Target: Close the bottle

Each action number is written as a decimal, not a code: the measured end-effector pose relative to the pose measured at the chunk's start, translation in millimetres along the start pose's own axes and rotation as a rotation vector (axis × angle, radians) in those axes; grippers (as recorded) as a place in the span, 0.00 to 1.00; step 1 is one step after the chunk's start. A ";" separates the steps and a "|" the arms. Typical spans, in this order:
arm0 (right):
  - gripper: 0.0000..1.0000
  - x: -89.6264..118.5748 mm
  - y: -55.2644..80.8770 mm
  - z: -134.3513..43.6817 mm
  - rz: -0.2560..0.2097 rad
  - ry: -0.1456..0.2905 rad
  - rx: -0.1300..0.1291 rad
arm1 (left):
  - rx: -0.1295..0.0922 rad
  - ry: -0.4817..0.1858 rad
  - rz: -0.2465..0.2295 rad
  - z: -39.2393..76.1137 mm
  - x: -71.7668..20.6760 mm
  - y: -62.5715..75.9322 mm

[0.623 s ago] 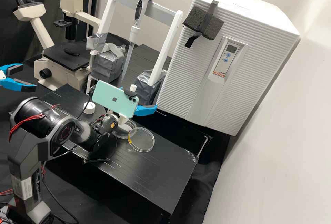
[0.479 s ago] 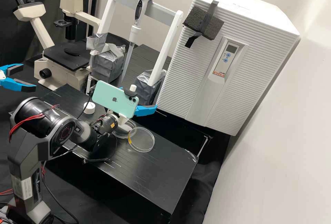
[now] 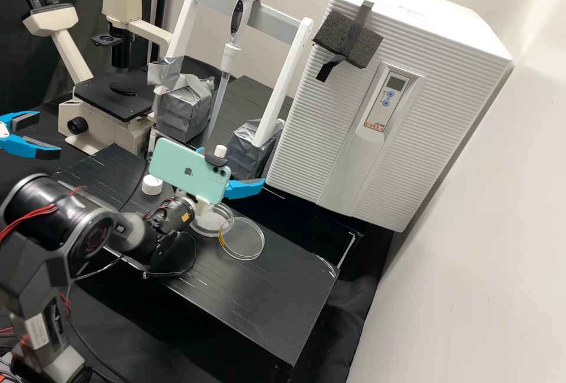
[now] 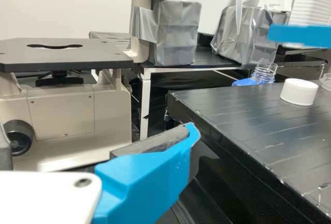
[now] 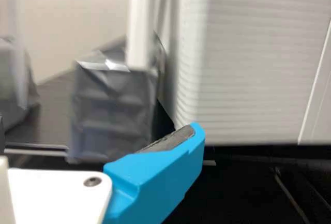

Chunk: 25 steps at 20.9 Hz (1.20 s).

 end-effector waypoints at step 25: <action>1.00 -84.9 -65.5 -27.0 -0.239 0.201 -0.011 | -0.007 0.003 -0.009 1.2 -1.9 -3.1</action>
